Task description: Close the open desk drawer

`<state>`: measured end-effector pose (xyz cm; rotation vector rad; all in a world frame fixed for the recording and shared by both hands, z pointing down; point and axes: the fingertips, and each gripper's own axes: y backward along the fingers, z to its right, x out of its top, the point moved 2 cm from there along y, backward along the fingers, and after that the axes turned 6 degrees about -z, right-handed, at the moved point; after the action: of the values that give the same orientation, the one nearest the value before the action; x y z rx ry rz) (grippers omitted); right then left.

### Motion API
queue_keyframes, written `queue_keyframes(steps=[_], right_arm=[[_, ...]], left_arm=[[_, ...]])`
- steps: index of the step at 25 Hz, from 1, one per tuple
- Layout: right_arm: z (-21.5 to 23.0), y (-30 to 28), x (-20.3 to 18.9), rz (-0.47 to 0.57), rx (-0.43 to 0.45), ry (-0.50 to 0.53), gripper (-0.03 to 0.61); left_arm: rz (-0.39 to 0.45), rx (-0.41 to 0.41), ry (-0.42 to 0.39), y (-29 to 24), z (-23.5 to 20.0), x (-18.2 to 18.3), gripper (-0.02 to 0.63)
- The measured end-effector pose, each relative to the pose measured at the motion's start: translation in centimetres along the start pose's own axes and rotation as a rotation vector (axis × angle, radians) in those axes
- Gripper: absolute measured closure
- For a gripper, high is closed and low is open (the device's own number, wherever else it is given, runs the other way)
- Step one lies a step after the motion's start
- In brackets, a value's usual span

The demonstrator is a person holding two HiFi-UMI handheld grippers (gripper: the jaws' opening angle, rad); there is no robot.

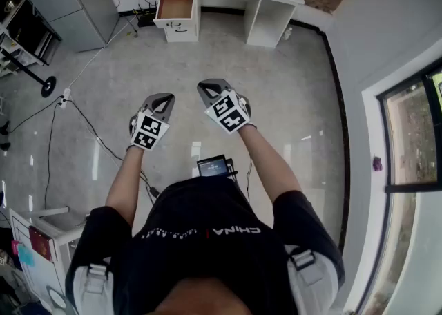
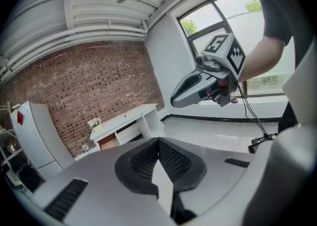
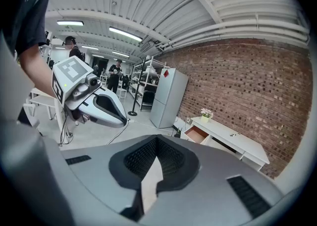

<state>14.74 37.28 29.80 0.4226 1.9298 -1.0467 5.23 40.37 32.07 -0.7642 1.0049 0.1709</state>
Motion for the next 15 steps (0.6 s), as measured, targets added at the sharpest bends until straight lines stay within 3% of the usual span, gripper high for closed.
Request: queue_keyframes(steps=[15], right_arm=[[-0.08,-0.78,-0.32,0.008,0.016,-0.008,0.563]], left_arm=[[0.015,0.003,0.034,-0.22,-0.5,-0.11,0.601]])
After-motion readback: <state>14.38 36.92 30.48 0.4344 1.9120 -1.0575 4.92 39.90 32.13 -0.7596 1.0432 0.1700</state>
